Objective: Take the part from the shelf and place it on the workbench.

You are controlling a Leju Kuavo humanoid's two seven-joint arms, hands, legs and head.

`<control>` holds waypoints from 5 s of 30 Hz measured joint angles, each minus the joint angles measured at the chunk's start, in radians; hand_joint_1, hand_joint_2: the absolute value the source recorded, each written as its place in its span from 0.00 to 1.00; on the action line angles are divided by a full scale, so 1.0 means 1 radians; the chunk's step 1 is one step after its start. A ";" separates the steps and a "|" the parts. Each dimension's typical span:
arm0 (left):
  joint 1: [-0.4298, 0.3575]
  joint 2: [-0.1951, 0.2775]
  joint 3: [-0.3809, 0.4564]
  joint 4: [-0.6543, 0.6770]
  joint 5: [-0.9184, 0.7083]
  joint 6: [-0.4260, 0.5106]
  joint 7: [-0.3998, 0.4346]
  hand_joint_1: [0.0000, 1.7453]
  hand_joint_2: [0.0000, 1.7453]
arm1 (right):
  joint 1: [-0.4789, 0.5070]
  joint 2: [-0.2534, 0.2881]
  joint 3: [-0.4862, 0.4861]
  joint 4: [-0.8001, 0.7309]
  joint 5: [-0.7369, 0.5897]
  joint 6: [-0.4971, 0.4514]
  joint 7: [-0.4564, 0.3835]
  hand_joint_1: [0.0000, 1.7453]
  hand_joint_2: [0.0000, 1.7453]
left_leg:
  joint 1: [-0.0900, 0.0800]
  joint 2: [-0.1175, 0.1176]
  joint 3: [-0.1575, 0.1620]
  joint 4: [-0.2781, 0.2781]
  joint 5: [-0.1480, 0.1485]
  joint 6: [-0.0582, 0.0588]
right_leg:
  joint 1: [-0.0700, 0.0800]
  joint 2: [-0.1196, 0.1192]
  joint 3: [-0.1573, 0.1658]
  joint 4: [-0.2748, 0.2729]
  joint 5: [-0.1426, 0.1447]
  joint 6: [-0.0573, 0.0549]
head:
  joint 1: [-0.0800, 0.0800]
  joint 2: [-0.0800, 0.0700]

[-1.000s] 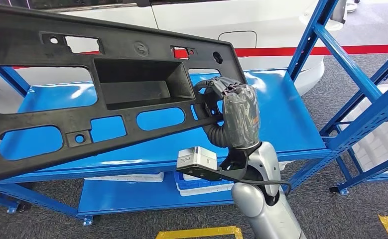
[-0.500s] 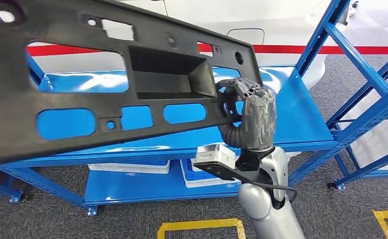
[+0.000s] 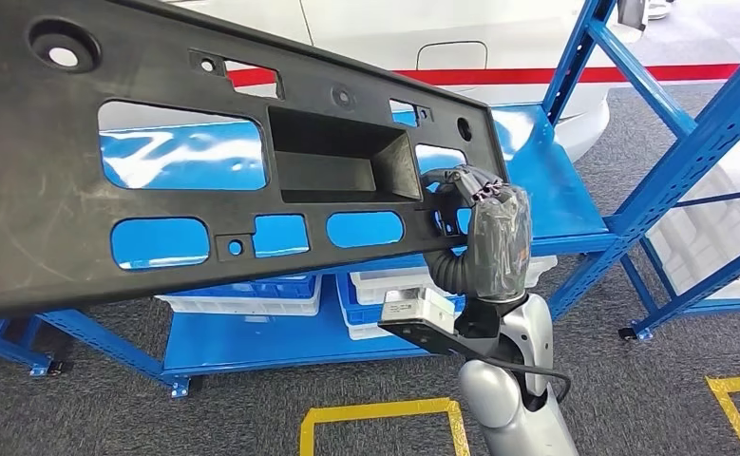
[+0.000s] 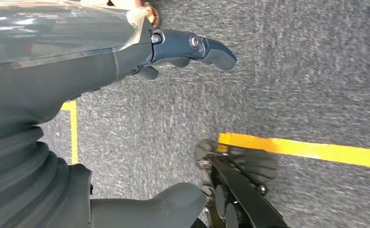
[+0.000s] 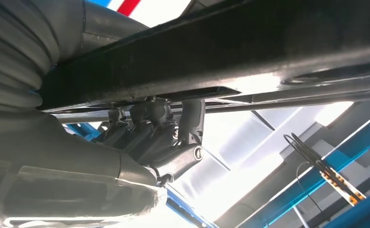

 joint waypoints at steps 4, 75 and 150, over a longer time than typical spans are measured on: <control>-0.003 0.001 0.001 -0.001 -0.007 0.001 0.004 0.00 1.00 | 0.011 0.000 -0.002 -0.006 -0.008 0.002 -0.003 1.00 1.00 | 0.015 -0.003 0.153 -0.204 0.070 -0.013 | -0.003 0.001 -0.040 0.030 0.013 0.015 | -0.001 0.000; -0.015 -0.010 0.081 -0.005 -0.030 0.022 0.018 0.00 1.00 | 0.176 0.022 -0.126 0.002 -0.142 0.004 -0.100 1.00 1.00 | -0.005 0.006 0.125 -0.276 0.111 0.067 | 0.013 0.003 -0.132 0.172 -0.078 0.031 | 0.008 0.000; -0.023 0.009 0.140 -0.008 -0.037 -0.041 -0.052 0.00 1.00 | 0.000 -0.028 -0.152 0.195 -0.310 0.038 -0.112 1.00 1.00 | 0.010 0.005 0.043 -0.200 0.100 0.001 | -0.011 0.015 -0.006 0.023 -0.013 0.024 | 0.019 0.000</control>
